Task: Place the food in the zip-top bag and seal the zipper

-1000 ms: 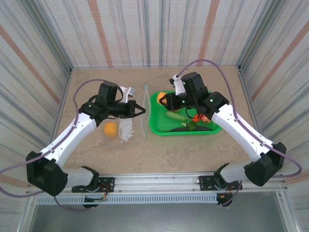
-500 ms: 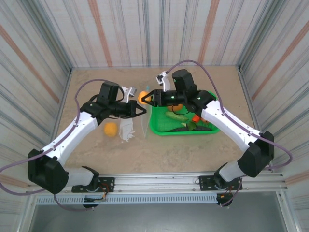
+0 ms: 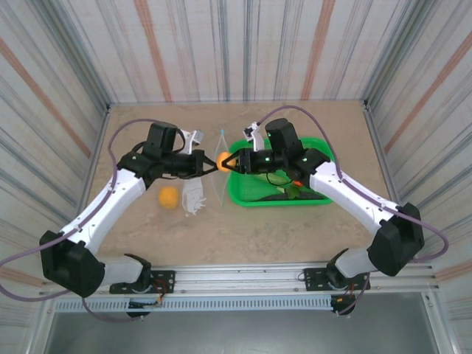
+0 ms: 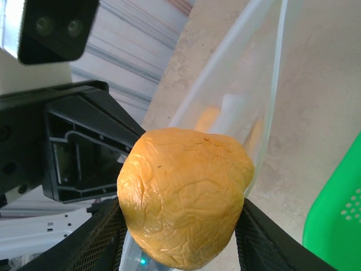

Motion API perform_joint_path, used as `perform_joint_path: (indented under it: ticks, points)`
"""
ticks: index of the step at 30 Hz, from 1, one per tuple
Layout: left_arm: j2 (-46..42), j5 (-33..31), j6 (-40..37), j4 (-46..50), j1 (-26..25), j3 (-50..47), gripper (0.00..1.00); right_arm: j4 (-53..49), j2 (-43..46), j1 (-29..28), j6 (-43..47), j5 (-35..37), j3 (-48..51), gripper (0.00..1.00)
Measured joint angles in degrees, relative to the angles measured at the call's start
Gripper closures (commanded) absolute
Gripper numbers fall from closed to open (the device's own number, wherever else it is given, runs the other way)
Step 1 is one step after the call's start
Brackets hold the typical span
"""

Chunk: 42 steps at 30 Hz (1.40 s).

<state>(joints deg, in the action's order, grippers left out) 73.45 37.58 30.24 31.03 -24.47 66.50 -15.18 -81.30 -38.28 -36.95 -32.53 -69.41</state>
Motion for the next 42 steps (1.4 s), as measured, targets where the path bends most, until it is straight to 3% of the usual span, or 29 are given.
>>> perform_joint_path:
  ticks: [7,12,16,19,23,25,34,42]
  points:
    - [-0.6,-0.1,-0.2,0.7,0.0,3.8,1.00,-8.5,-0.1,-0.7,3.5,6.7,-0.8,0.48]
    - [-1.6,-0.1,-0.6,0.7,0.0,6.0,1.00,-19.1,-3.6,-4.9,8.7,16.8,-8.9,0.47]
    - [-1.7,0.0,-0.8,0.7,0.0,6.4,1.00,-23.2,-5.2,-7.8,11.4,21.0,-14.5,0.47]
    - [-1.7,0.0,-0.9,0.7,0.0,6.4,1.00,-24.9,-6.3,-8.7,12.3,21.9,-17.4,0.42]
    - [-1.7,0.1,-0.9,0.7,0.0,6.4,1.00,-25.5,-8.2,-8.8,13.0,22.3,-19.9,0.24]
    - [-1.7,0.1,-0.9,0.7,0.0,6.4,1.00,-25.5,-8.9,-8.9,13.4,22.3,-20.1,0.21]
    - [-2.8,0.1,-0.9,0.5,0.9,5.7,1.00,-25.6,-9.6,-9.0,13.5,21.6,-20.1,0.28]
    - [-3.2,0.0,-0.9,0.4,1.3,4.8,1.00,-23.0,-6.9,-8.9,13.5,19.4,-19.2,0.28]
